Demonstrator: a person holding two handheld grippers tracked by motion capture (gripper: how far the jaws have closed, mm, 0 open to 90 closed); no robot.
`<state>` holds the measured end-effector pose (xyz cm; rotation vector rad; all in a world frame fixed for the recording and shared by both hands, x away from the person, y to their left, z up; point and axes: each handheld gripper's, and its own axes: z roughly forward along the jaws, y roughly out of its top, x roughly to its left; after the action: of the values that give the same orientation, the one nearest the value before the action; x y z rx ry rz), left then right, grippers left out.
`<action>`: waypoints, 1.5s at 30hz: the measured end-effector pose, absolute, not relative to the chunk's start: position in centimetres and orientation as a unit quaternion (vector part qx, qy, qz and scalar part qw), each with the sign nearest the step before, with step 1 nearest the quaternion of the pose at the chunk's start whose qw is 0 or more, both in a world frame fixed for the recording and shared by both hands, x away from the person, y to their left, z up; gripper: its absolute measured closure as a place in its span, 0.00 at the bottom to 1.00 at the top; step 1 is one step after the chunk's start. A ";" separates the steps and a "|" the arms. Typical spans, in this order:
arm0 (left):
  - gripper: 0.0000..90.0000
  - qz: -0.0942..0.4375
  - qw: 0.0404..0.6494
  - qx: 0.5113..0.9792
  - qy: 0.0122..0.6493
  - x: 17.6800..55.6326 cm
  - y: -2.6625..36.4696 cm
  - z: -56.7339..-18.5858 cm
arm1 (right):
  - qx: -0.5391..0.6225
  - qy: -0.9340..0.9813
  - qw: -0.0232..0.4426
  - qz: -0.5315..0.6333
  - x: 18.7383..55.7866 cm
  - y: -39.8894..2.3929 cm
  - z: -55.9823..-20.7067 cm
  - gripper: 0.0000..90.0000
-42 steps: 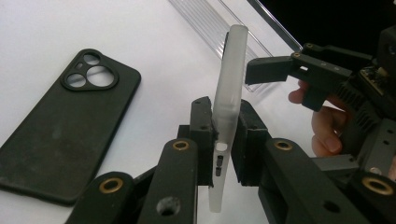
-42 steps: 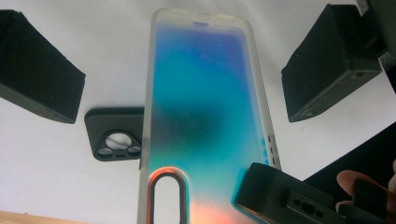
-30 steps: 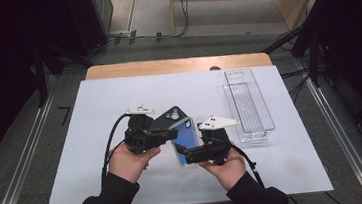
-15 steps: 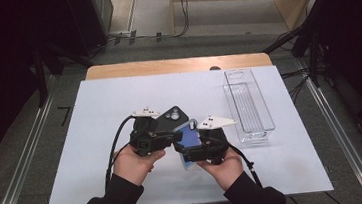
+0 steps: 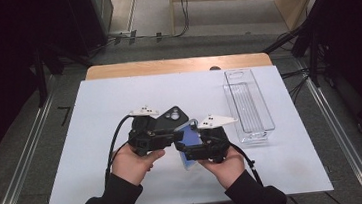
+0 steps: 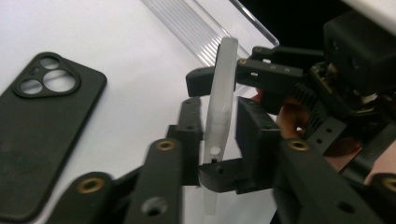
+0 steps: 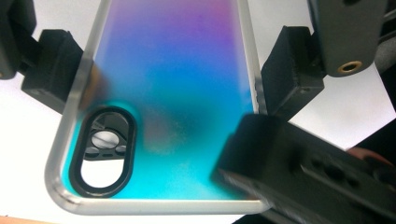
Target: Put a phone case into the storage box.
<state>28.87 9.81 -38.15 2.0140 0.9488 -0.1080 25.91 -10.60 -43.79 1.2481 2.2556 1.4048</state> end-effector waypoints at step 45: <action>0.36 -0.020 0.441 0.853 0.279 29.3 14.6 -42.6 | 0.381 0.780 0.054 0.493 28.5 -16.0 -42.7 0.19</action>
<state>29.35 14.56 -42.63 2.1174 0.6929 -0.0490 28.49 -15.96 -42.70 1.1575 2.3692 1.4984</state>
